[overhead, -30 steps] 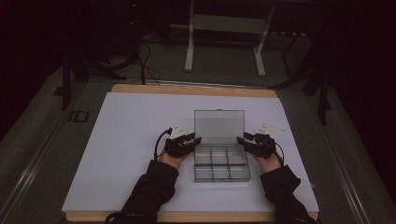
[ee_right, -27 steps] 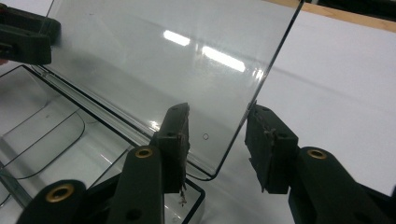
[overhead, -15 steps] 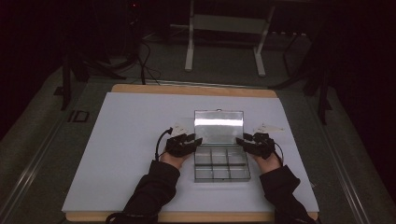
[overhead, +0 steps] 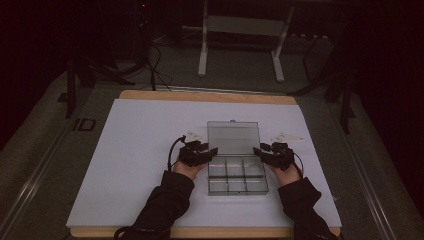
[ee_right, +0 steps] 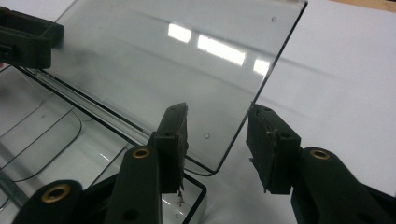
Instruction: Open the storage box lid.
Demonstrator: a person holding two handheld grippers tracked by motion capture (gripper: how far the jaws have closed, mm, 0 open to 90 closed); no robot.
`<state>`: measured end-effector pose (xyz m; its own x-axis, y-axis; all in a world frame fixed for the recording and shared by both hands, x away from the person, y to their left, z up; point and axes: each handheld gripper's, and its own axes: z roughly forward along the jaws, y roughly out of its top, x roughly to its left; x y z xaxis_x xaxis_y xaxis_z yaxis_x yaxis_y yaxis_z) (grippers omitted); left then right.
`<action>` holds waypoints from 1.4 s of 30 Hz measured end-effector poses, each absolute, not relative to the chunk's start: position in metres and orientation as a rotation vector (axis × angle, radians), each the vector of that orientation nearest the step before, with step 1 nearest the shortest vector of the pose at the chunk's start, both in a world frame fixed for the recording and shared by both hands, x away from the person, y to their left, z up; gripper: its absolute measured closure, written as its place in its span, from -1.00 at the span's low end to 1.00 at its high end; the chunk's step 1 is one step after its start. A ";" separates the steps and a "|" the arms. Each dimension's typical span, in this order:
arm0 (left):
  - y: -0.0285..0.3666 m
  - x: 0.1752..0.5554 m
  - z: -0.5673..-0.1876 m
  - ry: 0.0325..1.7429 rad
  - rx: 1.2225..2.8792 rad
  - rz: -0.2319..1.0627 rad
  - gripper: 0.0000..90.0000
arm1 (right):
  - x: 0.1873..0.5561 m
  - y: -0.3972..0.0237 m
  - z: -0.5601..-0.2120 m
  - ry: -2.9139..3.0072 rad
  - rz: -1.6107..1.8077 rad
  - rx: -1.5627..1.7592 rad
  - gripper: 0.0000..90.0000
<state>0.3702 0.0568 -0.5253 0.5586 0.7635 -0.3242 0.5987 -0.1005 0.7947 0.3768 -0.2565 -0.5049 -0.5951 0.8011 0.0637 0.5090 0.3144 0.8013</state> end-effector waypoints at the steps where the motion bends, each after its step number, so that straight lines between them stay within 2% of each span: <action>1: 0.058 0.371 -0.526 1.129 1.786 0.187 0.18 | 0.377 -0.256 -0.505 2.241 1.172 1.171 0.29; 5: 0.060 0.373 -0.528 1.148 1.773 0.154 0.18 | 0.377 -0.255 -0.505 2.244 1.169 1.177 0.29; 7: 0.058 0.373 -0.527 1.155 1.787 0.173 0.10 | 0.378 -0.255 -0.506 2.249 1.172 1.179 0.30; 16: 0.057 0.370 -0.524 1.077 1.819 0.217 0.07 | 0.378 -0.254 -0.506 2.251 1.153 1.175 0.25; 20: 0.058 0.367 -0.519 1.026 1.845 0.242 -0.02 | 0.378 -0.254 -0.504 2.256 1.172 1.167 0.17; 22: 0.059 0.367 -0.518 1.025 1.839 0.238 -0.14 | 0.378 -0.254 -0.503 2.259 1.171 1.156 0.14; 23: 0.059 0.365 -0.515 1.015 1.842 0.240 -0.14 | 0.377 -0.253 -0.502 2.261 1.171 1.146 0.10; 24: 0.059 0.364 -0.513 1.001 1.845 0.237 -0.25 | 0.377 -0.252 -0.499 2.274 1.165 1.131 -0.02; 28: 0.058 0.360 -0.509 0.930 1.886 0.229 -0.68 | 0.376 -0.252 -0.494 2.268 1.196 1.119 -0.27; 31: 0.057 0.358 -0.507 0.895 1.901 0.231 -0.79 | 0.375 -0.253 -0.491 2.289 1.224 1.102 -0.48; 33: 0.056 0.356 -0.506 0.873 1.910 0.226 -0.90 | 0.374 -0.253 -0.490 2.298 1.235 1.084 -0.51; 37: 0.056 0.350 -0.506 0.858 1.912 0.252 -0.92 | 0.370 -0.253 -0.490 2.316 1.229 1.062 -0.63; 42: 0.058 0.344 -0.509 0.851 1.929 0.250 -0.92 | 0.365 -0.256 -0.490 2.325 1.220 1.058 -0.62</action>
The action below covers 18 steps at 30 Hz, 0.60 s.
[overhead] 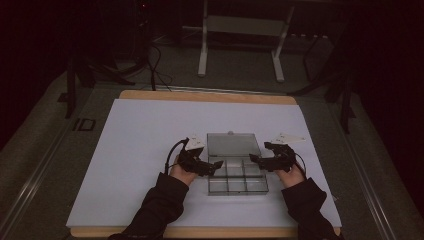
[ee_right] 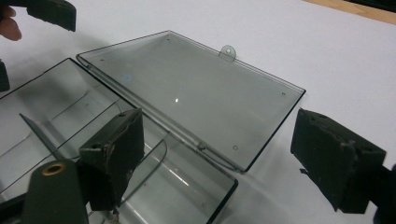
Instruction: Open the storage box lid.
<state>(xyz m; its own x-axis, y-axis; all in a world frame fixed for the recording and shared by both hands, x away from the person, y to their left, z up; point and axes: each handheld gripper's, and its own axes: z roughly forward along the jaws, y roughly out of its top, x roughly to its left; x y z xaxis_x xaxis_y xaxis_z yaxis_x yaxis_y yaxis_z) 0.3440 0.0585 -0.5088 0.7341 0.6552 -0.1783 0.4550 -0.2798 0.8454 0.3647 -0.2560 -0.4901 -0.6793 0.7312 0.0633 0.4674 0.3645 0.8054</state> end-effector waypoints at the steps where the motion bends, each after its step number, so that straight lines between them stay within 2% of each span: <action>1: 0.060 0.343 -0.509 0.850 1.928 0.250 -0.92 | 0.363 -0.257 -0.490 2.321 1.213 1.057 -0.62; 18: 0.082 0.318 -0.505 0.826 1.918 0.255 -0.92 | 0.340 -0.284 -0.484 2.263 1.178 1.015 -0.63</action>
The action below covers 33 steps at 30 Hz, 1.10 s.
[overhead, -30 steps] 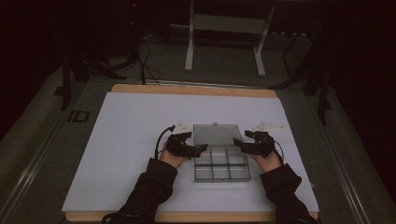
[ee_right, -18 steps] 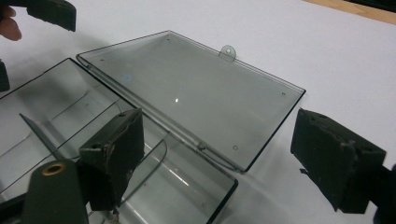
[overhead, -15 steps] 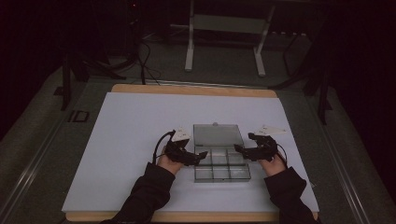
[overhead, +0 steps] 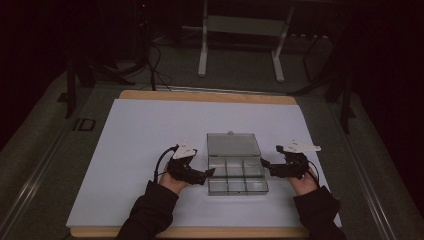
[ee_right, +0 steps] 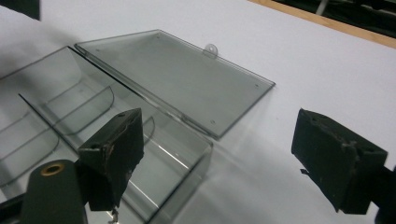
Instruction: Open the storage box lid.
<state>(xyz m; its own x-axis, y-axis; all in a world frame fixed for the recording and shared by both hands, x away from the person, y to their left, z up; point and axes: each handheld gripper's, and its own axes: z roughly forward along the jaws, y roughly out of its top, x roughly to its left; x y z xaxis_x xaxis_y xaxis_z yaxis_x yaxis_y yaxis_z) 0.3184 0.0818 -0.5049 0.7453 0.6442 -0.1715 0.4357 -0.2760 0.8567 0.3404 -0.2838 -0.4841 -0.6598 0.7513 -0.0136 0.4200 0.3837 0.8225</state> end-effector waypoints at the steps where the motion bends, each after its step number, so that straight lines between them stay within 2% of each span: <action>1: 0.083 0.315 -0.505 0.822 1.919 0.253 -0.92 | 0.339 -0.286 -0.485 2.262 1.172 1.016 -0.63; 17: 0.096 0.301 -0.516 0.824 1.925 0.261 -0.92 | 0.324 -0.307 -0.499 2.243 1.135 1.038 -0.64; 19: 0.099 0.295 -0.518 0.831 1.957 0.315 -0.92 | 0.320 -0.309 -0.502 2.244 1.130 1.028 -0.65; 33: 0.122 0.284 -0.526 0.887 1.963 0.342 -0.92 | 0.308 -0.324 -0.512 2.228 1.089 1.063 -0.67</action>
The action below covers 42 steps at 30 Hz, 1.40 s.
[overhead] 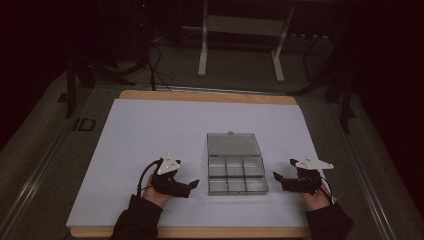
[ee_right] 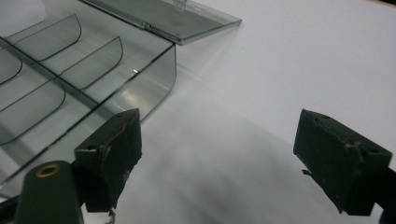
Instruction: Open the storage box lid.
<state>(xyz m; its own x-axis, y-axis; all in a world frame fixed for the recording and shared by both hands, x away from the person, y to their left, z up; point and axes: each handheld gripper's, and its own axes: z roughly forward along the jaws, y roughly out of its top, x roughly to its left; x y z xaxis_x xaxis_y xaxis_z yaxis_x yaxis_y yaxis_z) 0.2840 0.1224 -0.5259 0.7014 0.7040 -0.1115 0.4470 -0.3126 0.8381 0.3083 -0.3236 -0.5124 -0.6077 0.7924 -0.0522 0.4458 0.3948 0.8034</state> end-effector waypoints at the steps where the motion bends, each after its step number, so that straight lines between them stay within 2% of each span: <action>1: 0.125 0.283 -0.527 0.894 1.964 0.344 -0.92 | 0.306 -0.326 -0.514 2.218 1.085 1.075 -0.67; 16: 0.136 0.275 -0.532 0.911 1.978 0.350 -0.92 | 0.290 -0.342 -0.522 2.188 1.082 1.115 -0.68; 27: 0.150 0.270 -0.538 0.952 1.990 0.434 -0.92 | 0.280 -0.352 -0.528 2.146 1.073 1.088 -0.68; 35: 0.145 0.265 -0.538 0.942 1.991 0.510 -0.92 | 0.280 -0.351 -0.532 2.146 1.038 1.083 -0.68; 42: 0.146 0.265 -0.539 0.956 1.985 0.505 -0.92 | 0.281 -0.352 -0.533 2.126 1.032 1.109 -0.68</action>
<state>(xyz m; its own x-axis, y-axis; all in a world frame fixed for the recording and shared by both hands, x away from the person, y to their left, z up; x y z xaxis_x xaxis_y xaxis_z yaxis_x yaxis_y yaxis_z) 0.2653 0.1458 -0.5388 0.6255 0.7802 -0.0052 0.4354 -0.3434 0.8322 0.2805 -0.3518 -0.5329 -0.5259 0.8447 -0.0998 0.4441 0.3728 0.8147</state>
